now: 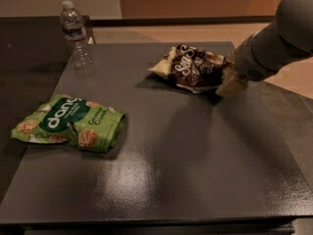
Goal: Move brown chip bag near green rice chip bag
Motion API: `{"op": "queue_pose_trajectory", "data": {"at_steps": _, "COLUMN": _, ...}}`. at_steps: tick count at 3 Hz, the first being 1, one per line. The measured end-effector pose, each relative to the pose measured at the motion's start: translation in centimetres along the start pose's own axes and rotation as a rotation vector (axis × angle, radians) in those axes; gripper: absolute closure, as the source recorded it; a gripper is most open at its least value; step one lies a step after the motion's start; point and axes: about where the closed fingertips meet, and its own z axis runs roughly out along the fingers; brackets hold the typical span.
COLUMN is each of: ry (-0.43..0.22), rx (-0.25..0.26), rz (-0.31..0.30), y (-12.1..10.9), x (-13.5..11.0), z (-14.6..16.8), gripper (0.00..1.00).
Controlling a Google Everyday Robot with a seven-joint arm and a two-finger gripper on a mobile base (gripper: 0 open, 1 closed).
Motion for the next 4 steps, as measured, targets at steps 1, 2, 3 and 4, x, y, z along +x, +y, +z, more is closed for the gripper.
{"op": "queue_pose_trajectory", "data": {"at_steps": 1, "ry": -0.004, "rx": 0.02, "rz": -0.016, "y": -0.2, "x": -0.5, "z": -0.5, "gripper": 0.65}}
{"op": "queue_pose_trajectory", "data": {"at_steps": 2, "ry": -0.014, "rx": 0.027, "rz": -0.028, "y": -0.3, "x": -1.3, "z": -1.4, "gripper": 0.87}}
{"op": "queue_pose_trajectory", "data": {"at_steps": 3, "ry": -0.029, "rx": 0.01, "rz": -0.033, "y": -0.1, "x": -3.4, "z": -2.9, "gripper": 1.0}}
{"op": "queue_pose_trajectory", "data": {"at_steps": 4, "ry": -0.044, "rx": -0.064, "rz": -0.035, "y": 1.4, "x": -6.7, "z": -4.0, "gripper": 1.0}}
